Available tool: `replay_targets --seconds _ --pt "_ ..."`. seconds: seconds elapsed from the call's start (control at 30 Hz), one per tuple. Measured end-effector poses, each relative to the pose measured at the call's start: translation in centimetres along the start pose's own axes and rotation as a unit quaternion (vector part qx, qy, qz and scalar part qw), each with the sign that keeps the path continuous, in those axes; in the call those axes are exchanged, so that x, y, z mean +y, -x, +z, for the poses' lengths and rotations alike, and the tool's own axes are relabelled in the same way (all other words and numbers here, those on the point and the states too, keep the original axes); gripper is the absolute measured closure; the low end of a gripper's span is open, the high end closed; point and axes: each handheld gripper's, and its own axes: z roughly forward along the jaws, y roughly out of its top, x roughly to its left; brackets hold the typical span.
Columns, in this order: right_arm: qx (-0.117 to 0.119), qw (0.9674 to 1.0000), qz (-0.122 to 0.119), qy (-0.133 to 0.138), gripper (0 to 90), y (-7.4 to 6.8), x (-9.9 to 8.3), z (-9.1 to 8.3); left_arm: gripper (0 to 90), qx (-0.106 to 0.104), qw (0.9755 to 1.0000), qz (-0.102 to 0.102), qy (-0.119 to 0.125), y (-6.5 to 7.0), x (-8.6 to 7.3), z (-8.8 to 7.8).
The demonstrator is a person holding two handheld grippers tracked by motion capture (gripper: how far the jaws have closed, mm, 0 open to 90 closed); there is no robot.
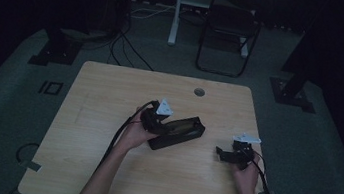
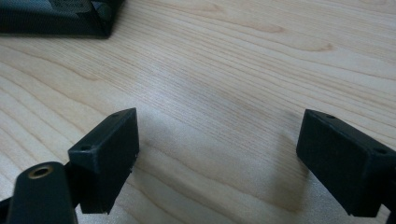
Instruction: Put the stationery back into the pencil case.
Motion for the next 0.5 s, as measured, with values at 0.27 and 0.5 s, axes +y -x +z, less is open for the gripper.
replay_targets --seconds 0.27,0.5 --pt "0.0 1.0 0.0 0.0 13.1 0.0 0.0 0.0 44.3 0.007 1.0 0.004 0.003 -0.5 -0.2 -0.9" --pt "0.0 1.0 0.0 0.0 13.1 0.0 0.0 0.0 44.0 0.012 0.9999 0.007 0.001 -0.8 -0.4 -1.3"
